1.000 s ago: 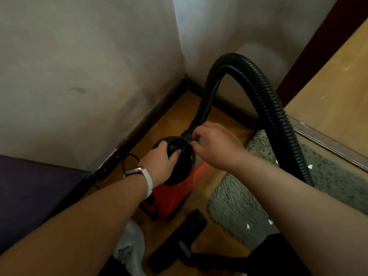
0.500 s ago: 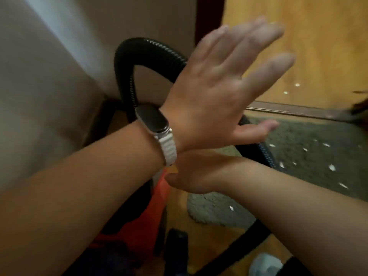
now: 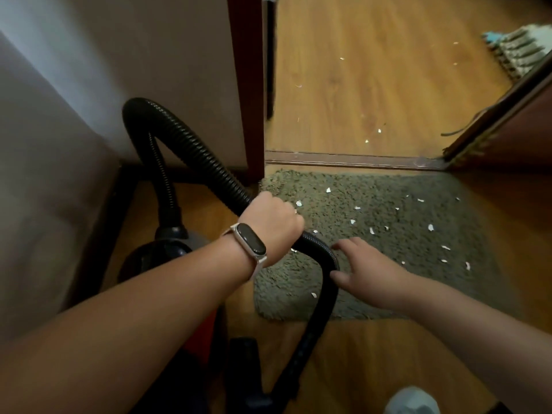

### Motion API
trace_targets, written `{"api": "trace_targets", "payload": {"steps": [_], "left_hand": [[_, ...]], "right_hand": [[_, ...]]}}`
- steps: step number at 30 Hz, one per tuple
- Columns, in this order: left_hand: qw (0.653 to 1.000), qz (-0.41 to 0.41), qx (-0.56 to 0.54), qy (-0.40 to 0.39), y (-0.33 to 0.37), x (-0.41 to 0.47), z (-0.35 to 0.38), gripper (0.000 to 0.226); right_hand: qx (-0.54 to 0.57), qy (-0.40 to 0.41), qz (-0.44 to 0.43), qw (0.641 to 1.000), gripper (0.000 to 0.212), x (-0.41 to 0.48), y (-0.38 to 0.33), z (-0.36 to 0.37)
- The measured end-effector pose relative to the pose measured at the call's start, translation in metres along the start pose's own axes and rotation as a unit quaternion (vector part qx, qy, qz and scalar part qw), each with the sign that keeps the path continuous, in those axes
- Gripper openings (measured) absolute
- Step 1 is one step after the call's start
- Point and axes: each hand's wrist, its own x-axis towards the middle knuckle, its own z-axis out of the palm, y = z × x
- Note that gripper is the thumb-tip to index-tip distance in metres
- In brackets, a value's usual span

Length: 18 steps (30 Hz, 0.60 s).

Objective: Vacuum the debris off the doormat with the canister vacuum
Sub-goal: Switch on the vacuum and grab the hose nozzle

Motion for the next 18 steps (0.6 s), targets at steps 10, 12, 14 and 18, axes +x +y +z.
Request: {"api": "trace_targets", "payload": {"steps": [10, 12, 14, 18], "left_hand": [[0.954, -0.167, -0.173, 0.181, -0.016, -0.045, -0.049, 0.036], [0.921, -0.219, -0.245, 0.208, -0.032, -0.055, -0.053, 0.042], [0.885, -0.264, -0.314, 0.223, -0.051, -0.061, -0.055, 0.049], [0.876, -0.306, -0.306, 0.21, -0.078, -0.059, -0.043, 0.046]], "right_hand": [[0.208, 0.069, -0.022, 0.975, 0.032, 0.0, -0.002, -0.048], [0.247, 0.065, -0.029, 0.966, 0.027, 0.0, -0.001, -0.056], [0.269, 0.033, -0.012, 0.962, 0.024, 0.001, 0.006, -0.057], [0.293, 0.063, 0.011, 0.954, 0.021, 0.012, 0.017, -0.063]]}}
